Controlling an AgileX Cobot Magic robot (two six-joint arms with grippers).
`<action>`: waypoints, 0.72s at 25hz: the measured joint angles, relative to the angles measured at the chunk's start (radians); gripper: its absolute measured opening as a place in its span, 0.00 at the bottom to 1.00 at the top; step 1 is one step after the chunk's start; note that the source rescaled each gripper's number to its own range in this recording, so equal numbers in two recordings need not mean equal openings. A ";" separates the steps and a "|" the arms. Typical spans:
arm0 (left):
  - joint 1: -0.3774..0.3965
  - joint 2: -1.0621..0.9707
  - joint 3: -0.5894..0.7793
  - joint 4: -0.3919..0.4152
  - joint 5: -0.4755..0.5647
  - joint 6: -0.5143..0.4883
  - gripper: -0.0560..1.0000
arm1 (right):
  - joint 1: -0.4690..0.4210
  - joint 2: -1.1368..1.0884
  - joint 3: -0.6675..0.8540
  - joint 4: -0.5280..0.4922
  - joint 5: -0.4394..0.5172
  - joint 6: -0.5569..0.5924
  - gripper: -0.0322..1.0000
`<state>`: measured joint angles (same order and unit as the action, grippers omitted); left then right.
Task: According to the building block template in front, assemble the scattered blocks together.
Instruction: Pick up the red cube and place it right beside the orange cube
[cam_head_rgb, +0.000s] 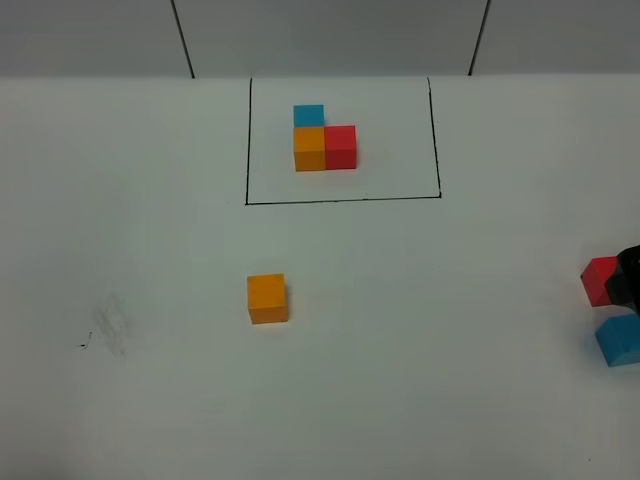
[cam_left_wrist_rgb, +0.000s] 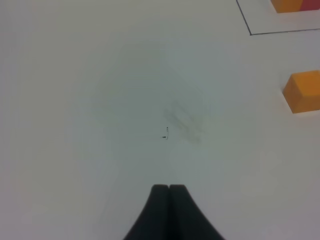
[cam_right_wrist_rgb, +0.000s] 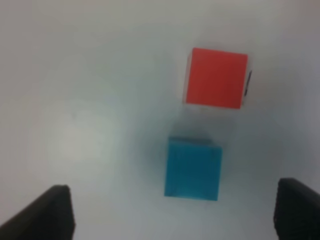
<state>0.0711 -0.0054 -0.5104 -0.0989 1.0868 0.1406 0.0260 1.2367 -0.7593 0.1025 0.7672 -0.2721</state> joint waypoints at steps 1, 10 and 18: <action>0.000 0.000 0.000 0.000 0.000 0.000 0.05 | 0.000 0.000 0.000 0.000 0.000 -0.001 0.80; 0.000 0.000 0.000 0.000 0.000 0.000 0.05 | 0.000 0.000 -0.001 0.000 0.000 -0.008 0.80; 0.000 0.000 0.000 0.000 0.000 0.000 0.05 | 0.000 0.000 -0.001 0.000 -0.031 -0.008 0.80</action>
<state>0.0711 -0.0054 -0.5104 -0.0989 1.0868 0.1406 0.0260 1.2367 -0.7600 0.1029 0.7362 -0.2797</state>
